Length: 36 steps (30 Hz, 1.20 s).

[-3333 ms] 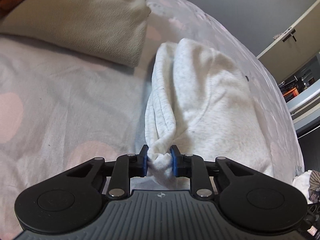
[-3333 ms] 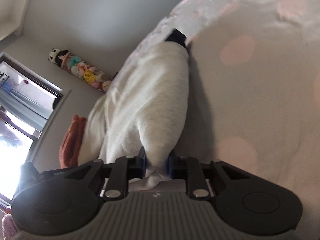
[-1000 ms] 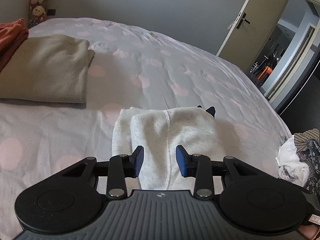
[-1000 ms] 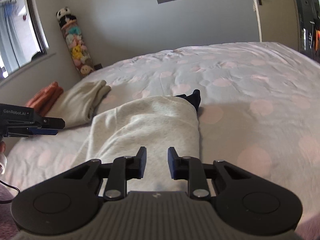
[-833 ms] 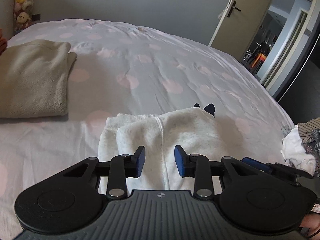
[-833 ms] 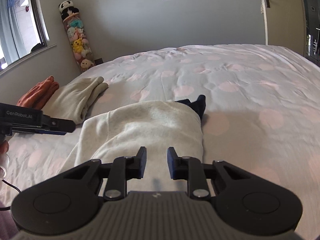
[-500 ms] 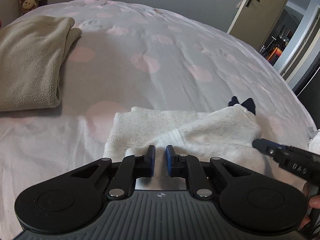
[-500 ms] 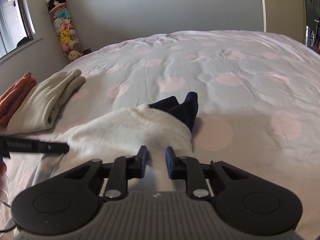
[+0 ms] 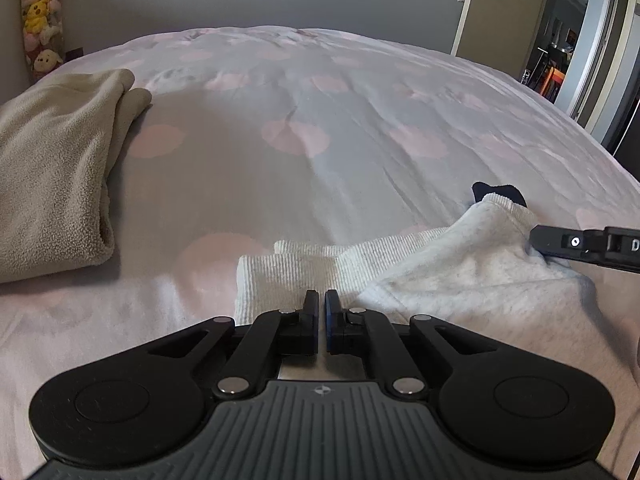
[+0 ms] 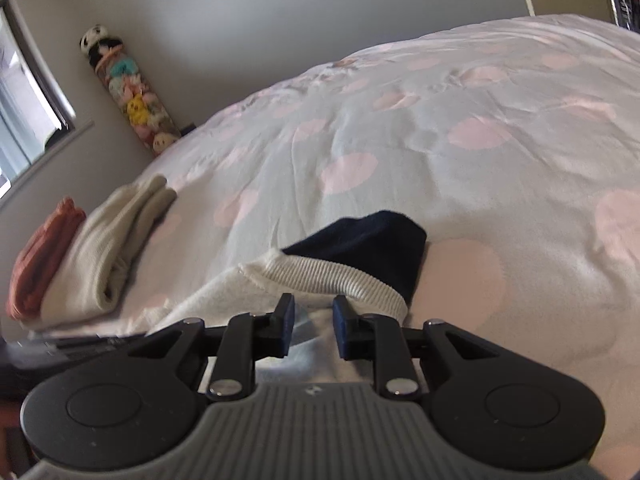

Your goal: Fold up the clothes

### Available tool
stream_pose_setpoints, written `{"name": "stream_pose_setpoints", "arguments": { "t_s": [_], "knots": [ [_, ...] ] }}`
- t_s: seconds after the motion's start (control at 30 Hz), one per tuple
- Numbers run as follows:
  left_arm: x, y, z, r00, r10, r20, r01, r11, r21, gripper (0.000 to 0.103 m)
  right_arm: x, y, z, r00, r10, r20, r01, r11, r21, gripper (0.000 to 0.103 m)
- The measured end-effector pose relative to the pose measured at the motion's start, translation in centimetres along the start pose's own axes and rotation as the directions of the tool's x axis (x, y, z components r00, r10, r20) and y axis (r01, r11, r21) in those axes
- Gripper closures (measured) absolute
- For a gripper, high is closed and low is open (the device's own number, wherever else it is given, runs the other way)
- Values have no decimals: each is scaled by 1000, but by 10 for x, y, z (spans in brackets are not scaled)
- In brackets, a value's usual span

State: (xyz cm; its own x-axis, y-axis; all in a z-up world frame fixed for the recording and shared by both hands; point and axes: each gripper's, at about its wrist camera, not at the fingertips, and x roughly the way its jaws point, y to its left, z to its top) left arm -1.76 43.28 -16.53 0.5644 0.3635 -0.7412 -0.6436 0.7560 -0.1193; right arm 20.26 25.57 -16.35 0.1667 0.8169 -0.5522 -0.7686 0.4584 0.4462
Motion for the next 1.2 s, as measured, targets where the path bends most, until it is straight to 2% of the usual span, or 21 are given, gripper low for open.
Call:
{"name": "stream_pose_setpoints", "arguments": {
  "t_s": [0.1, 0.13, 0.23, 0.37, 0.47, 0.53, 0.57, 0.63, 0.7, 0.73, 0.8, 0.83, 0.9, 0.97, 1.03, 1.1, 1.2],
  "knots": [
    [-2, 5, 1, 1000, -13, -6, 13, 999, -43, 100, -19, -7, 7, 998, -35, 49, 34, 999, 32, 48],
    [-3, 6, 1, 1000, -14, -8, 14, 998, -54, 100, -22, -12, 8, 998, -51, 49, 48, 998, 45, 46],
    [-5, 5, 1, 1000, -11, -9, 10, 998, -59, 100, -19, -44, 7, 999, -46, -12, 48, 978, 202, 46],
    [-4, 2, 0, 1000, 0, -4, 0, 999, -39, 100, 5, -87, 1, 994, 96, -53, -60, 878, 474, 46],
    [-2, 3, 0, 1000, -1, -5, 1, 999, -35, 100, 19, -95, -5, 981, 190, -39, -138, 824, 549, 47],
    [0, 3, 0, 1000, -2, -6, 2, 999, -37, 100, 26, -98, -6, 973, 230, -36, -170, 807, 565, 60],
    [1, 3, 0, 1000, -1, -6, 1, 999, -35, 100, 28, -98, -6, 970, 242, -35, -180, 806, 564, 61],
    [2, 2, 0, 1000, 3, -4, -3, 1000, -26, 100, 31, -98, -4, 969, 246, -26, -192, 814, 549, 77],
    [1, 1, 0, 1000, 6, -3, -6, 1000, -17, 100, 25, -90, 0, 976, 219, 6, -194, 850, 489, 89],
    [1, 1, -1, 1000, 6, -3, -6, 1000, -15, 100, 19, -81, 5, 978, 205, 35, -200, 881, 429, 92],
    [1, 2, -1, 1000, 5, -4, -5, 1000, -15, 100, -3, -48, 20, 971, 198, 137, -221, 958, 184, 94],
    [1, 3, -1, 1000, 5, -4, -5, 1000, -15, 100, -12, -29, 27, 962, 215, 171, -227, 972, 54, 95],
    [2, 4, -1, 1000, 5, -6, -5, 1000, -15, 100, -14, -11, 34, 966, 201, 163, -196, 979, -48, 96],
    [3, 4, -1, 1000, 3, -7, -3, 1000, -13, 100, -6, -14, 35, 977, 159, 141, -155, 987, -41, 96],
    [3, 3, -2, 1000, 5, -7, -5, 1000, -6, 100, 8, -33, 33, 988, 116, 104, -123, 990, 64, 99],
    [3, 3, -2, 1000, 7, -6, -7, 1000, 4, 100, 18, -46, 34, 990, 109, 89, -119, 985, 124, 100],
    [3, 3, -3, 1000, 7, -5, -7, 1000, 10, 100, 29, -46, 40, 993, 86, 76, -92, 993, 80, 100]
  ]
}}
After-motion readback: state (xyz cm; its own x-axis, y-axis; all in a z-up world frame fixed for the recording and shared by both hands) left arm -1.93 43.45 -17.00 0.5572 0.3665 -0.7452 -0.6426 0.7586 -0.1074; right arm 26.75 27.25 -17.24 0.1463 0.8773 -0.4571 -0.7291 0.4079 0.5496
